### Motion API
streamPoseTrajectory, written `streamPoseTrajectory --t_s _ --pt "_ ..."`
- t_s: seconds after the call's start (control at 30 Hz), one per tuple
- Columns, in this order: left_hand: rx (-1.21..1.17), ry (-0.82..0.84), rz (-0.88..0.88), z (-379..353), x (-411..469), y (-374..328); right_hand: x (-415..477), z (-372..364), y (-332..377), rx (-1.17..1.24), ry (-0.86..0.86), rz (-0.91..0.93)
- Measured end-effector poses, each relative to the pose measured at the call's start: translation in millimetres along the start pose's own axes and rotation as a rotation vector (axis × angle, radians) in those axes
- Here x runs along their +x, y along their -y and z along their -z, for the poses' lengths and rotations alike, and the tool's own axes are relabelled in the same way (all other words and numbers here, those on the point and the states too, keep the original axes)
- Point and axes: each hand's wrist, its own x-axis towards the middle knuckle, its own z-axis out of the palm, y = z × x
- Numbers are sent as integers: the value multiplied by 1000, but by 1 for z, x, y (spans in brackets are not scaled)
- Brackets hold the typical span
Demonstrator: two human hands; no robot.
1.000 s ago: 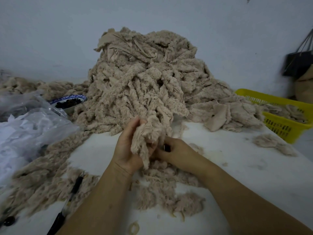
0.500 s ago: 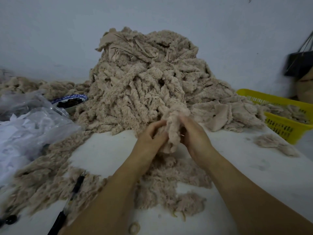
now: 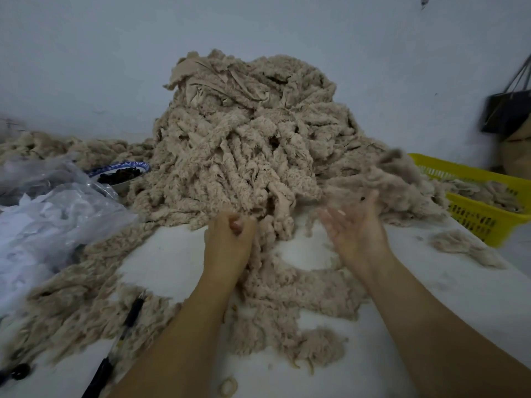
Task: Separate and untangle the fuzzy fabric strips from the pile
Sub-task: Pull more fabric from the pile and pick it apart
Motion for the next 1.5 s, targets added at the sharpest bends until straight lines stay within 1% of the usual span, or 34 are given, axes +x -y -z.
streamPoseTrajectory --t_s 0.03,0.07,0.1,0.13,0.17,0.2,0.23,0.3,0.33,0.37,0.4,0.43,0.5,0.53,0.6,0.67,0.73,0.77,0.8,0.9,0.97,1.03,1.1,1.17,1.23,1.27,1.33,1.4,1.43,1.47,1.5 --pt "155 63 4 -3 0 2 -1 0 -9 -191 -17 -30" --pt "284 111 -19 -7 -1 4 -4 -2 -19 -426 -15 -17" --pt "317 144 -49 -10 -2 4 -8 -5 -27 -669 24 34" --pt "268 162 -64 -11 -4 3 -11 -6 -34 -897 103 103" --pt "140 165 -34 -10 -7 0 -14 -7 -38 -1109 207 173" --pt "-77 161 42 -7 -9 -5 -16 -7 -41 -1284 330 225" --pt "-358 176 152 -5 -10 -9 -19 -7 -42 -1413 453 247" --pt "-944 294 363 -1 -9 -18 -21 -7 -46 -1629 664 250" --pt "-1142 353 432 1 -8 -19 -21 -7 -48 -1735 745 264" --pt "-1276 376 490 4 -5 -18 -21 -7 -49 -1778 788 295" --pt "-1381 373 533 7 -3 -16 -20 -5 -49 -1765 793 330" --pt "-1468 368 556 10 -2 -15 -20 -5 -49 -1714 761 342" --pt "-1589 397 572 14 -2 -15 -20 -6 -45 -1548 623 253" --pt "-1601 428 553 14 -3 -16 -19 -6 -43 -1457 556 180" --pt "-1469 479 474 11 -8 -20 -20 -7 -42 -1222 473 18" --pt "-1177 577 334 6 -16 -26 -21 -9 -47 -972 470 -89" --pt "-828 683 205 0 -24 -31 -21 -15 -48 -804 460 -90" --pt "-720 713 182 -3 -27 -33 -21 -18 -45 -760 429 -56" --pt "-682 738 177 -4 -29 -34 -21 -21 -41 -709 376 -23" --pt "-733 808 142 -2 -30 -38 -19 -21 -34 -549 163 34" --pt "-731 836 110 -2 -31 -40 -18 -21 -33 -514 45 36" --pt "-749 853 90 -1 -33 -40 -14 -20 -31 -444 -113 15" --pt "-793 815 111 1 -33 -40 -8 -16 -23 -458 -205 49" --pt "-885 750 136 3 -29 -37 0 -13 -23 -644 -211 86" --pt "-999 758 110 5 -26 -36 5 -8 -30 -876 -217 111" --pt "-1059 775 91 6 -25 -37 9 -6 -33 -932 -234 134" --pt "-1200 789 36 15 -21 -36 14 -3 -32 -941 -271 151" --pt "-1432 792 -26 28 -13 -29 14 0 -21 -877 -337 153" --pt "-1559 764 -6 32 -9 -26 13 3 -17 -859 -359 165" --pt "-1637 693 72 34 -6 -23 10 5 -15 -857 -342 184" --pt "-1650 609 183 32 -4 -21 4 3 -17 -889 -282 189"
